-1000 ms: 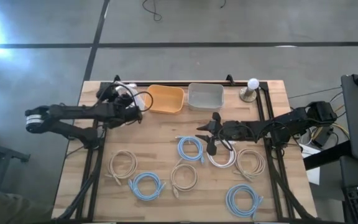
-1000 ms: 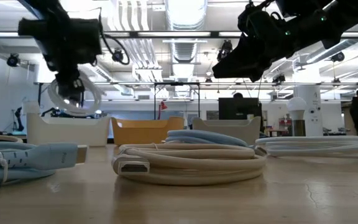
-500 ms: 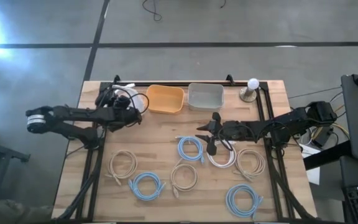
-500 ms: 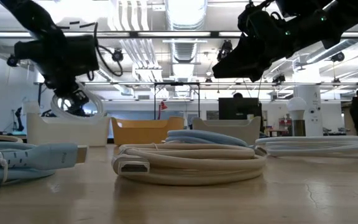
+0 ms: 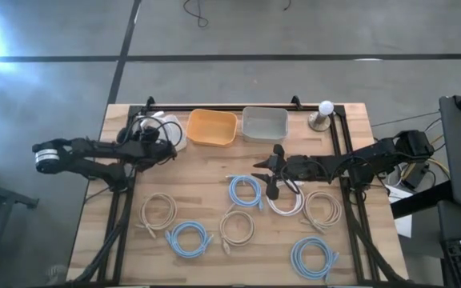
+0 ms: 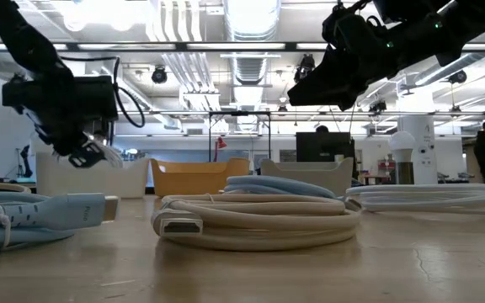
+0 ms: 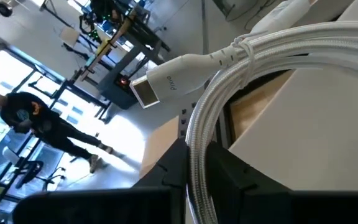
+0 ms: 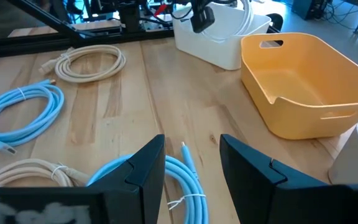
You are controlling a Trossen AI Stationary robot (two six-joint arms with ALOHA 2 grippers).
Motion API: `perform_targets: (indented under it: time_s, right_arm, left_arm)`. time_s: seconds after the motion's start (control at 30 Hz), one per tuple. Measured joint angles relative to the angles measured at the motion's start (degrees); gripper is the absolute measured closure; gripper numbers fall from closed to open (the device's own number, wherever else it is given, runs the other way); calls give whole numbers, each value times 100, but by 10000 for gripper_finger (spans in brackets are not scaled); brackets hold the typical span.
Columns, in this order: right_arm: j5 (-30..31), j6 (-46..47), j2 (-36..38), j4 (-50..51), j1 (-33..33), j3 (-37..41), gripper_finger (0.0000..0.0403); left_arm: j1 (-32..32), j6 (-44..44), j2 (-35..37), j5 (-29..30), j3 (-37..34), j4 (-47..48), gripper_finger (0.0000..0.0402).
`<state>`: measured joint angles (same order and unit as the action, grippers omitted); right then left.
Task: Pick & Place USB Port
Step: Put the left white display cable into the white bin
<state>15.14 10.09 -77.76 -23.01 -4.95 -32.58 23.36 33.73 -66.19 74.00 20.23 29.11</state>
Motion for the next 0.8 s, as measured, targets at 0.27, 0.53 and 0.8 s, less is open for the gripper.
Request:
perform_targets:
  time_s: [0.27,0.53,0.8]
  right_arm:
    - [0,-19,-2,-1,0,0,252]
    - [0,-19,-2,1,0,0,252]
    - [0,-17,-2,1,0,0,252]
  left_arm:
    - [17,-290,0,4,-88,-508,303]
    - [15,-1350,0,185,327,-528,259]
    - [15,-2045,0,142,854,-511,237]
